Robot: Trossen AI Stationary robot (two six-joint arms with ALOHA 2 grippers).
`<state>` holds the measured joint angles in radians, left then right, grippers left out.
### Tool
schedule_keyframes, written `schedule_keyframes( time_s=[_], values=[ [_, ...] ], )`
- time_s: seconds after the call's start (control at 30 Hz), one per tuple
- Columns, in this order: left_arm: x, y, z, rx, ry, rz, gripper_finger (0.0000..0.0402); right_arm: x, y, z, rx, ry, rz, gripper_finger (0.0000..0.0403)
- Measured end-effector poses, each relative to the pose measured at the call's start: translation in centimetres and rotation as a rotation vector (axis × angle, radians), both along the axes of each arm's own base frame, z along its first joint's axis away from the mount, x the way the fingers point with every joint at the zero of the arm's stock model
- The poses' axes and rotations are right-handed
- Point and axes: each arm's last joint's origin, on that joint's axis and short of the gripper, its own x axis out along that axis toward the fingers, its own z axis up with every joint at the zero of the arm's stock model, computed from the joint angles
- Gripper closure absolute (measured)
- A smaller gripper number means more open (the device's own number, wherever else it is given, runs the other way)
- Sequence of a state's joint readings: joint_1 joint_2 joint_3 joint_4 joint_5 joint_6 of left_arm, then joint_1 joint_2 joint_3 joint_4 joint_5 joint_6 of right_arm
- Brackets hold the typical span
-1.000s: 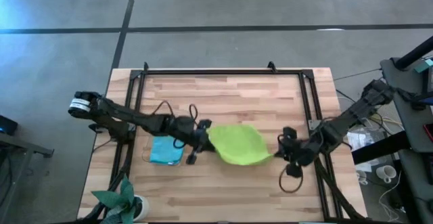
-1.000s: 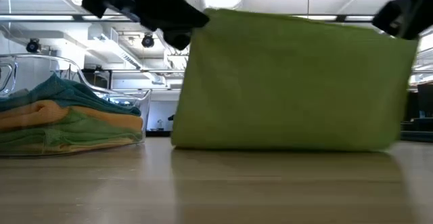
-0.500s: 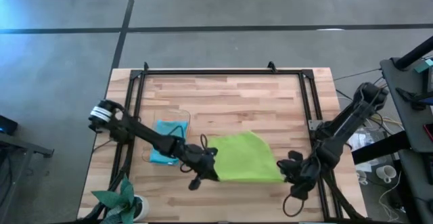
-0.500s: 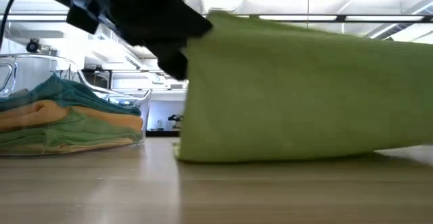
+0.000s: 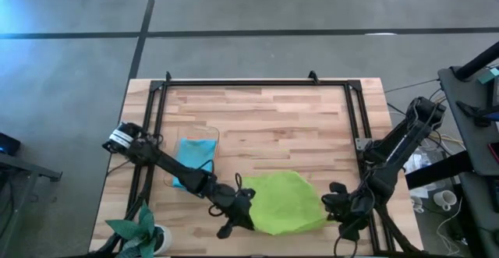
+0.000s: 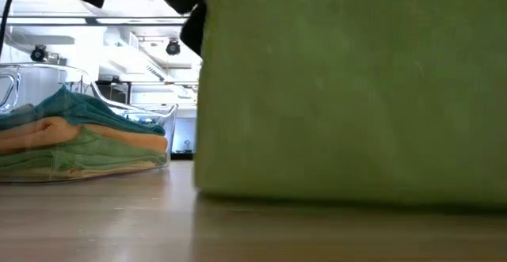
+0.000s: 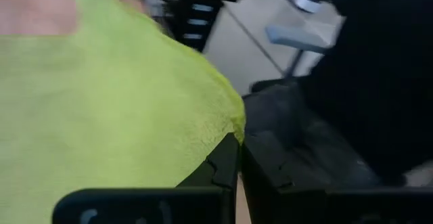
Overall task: Fold microfiber towels
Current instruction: Fold the green microfiber towel on the table
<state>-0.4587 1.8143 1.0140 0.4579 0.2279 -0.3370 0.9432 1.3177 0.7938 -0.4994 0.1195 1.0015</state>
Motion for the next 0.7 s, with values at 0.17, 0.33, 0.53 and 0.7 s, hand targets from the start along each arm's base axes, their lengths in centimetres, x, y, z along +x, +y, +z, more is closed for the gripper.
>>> schedule_keyframes(
  time_s=[0.17, 0.33, 0.53, 0.7],
  values=[
    [-0.2, 1.0, -1.0, 0.098, 0.09, 0.12, 0.0402, 0.8, -0.8, -0.7, -0.116, -0.031, -0.032, 0.0394],
    [-0.5, 2.2, -2.1, 0.185, 0.214, 0.175, 0.0402, 1.6, -2.4, -1.7, -0.253, 0.008, -0.078, 0.0394],
    [-1.1, 3.7, -1.9, 0.254, 0.316, 0.223, 0.0402, 2.6, -5.2, -2.2, -0.405, 0.086, -0.135, 0.0394],
    [-1.3, 5.1, -2.0, 0.311, 0.365, 0.278, 0.0402, 3.9, -7.0, -2.2, -0.453, 0.085, -0.142, 0.0394]
  ],
)
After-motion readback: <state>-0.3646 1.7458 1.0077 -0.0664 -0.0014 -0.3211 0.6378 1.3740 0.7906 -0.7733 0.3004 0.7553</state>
